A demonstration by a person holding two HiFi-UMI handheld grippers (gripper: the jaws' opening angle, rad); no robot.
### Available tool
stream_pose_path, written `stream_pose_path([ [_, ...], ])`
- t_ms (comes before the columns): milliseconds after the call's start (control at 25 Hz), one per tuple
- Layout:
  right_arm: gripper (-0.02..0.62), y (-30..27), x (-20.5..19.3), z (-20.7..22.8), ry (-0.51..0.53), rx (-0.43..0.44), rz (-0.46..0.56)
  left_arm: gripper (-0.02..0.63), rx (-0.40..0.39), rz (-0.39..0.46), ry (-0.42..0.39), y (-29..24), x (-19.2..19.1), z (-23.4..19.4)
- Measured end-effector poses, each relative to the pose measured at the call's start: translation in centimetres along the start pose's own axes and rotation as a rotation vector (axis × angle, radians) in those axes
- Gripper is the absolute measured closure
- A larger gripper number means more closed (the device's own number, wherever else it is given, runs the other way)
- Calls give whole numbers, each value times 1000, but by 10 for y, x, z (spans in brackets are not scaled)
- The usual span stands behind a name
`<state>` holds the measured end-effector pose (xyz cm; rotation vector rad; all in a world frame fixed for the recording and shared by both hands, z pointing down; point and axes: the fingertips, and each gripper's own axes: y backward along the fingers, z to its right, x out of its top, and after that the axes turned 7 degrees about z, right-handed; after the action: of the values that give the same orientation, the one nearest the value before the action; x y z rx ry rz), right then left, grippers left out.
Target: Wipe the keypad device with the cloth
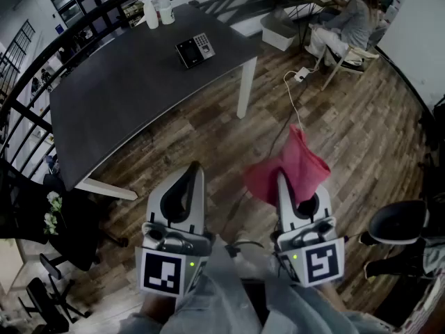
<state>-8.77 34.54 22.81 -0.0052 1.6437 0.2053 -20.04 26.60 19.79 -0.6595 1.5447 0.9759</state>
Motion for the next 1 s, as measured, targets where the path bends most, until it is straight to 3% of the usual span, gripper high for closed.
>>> stream_pose_path([
  [480, 568, 8, -1, 7, -13, 25, 2, 598, 8, -7, -14, 0, -1, 16],
  [1000, 568, 25, -6, 47, -87, -22, 3, 598, 55, 3, -59, -5, 2, 36],
])
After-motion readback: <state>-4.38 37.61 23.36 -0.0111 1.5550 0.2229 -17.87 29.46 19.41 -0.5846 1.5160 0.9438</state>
